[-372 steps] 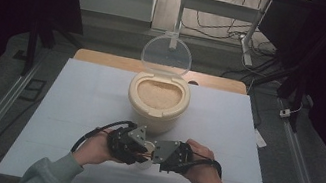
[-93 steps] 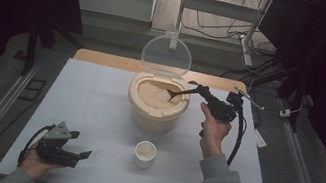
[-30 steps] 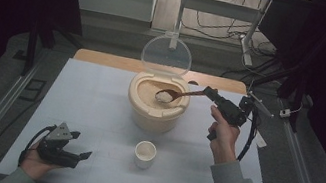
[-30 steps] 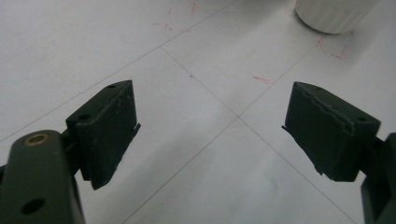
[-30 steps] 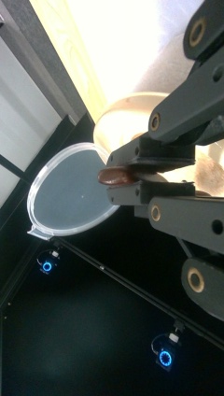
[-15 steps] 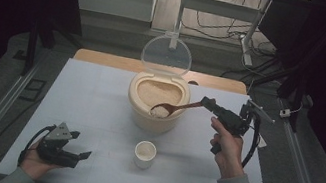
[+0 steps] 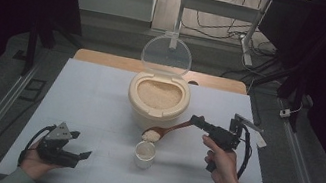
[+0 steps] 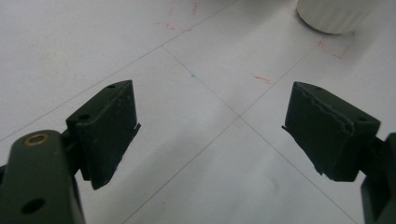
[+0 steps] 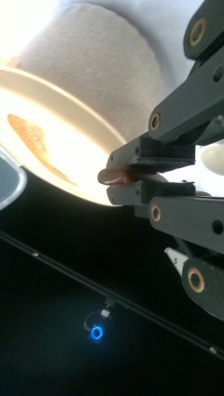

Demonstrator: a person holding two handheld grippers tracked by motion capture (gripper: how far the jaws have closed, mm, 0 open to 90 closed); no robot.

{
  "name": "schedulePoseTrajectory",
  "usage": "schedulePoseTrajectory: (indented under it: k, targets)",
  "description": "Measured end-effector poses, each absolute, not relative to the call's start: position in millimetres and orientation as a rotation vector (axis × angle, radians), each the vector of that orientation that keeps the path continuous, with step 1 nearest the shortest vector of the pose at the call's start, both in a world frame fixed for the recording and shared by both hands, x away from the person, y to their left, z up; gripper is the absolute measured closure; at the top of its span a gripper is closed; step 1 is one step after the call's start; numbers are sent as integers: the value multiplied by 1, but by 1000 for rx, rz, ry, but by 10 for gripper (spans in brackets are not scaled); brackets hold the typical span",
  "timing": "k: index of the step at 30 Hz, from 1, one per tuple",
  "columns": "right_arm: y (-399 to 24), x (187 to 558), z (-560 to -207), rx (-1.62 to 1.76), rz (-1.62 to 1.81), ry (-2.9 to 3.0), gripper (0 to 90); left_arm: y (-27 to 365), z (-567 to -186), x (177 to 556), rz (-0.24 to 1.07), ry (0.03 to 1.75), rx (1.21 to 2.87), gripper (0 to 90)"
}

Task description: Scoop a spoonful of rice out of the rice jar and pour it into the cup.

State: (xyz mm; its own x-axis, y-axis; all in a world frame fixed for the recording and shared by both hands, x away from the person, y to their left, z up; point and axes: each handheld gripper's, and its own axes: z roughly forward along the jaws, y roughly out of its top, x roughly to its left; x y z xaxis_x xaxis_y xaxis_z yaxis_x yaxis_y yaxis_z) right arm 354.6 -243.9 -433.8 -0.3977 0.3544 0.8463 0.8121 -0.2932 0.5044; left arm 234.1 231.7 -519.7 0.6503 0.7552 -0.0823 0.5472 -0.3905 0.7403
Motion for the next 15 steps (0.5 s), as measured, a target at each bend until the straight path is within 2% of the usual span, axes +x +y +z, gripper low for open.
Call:
schedulePoseTrajectory:
  k: [15]
  targets:
    - [-236,351,-441,-1470,-1699,-1762,830,231,-520,234,342,1004,2103,171]
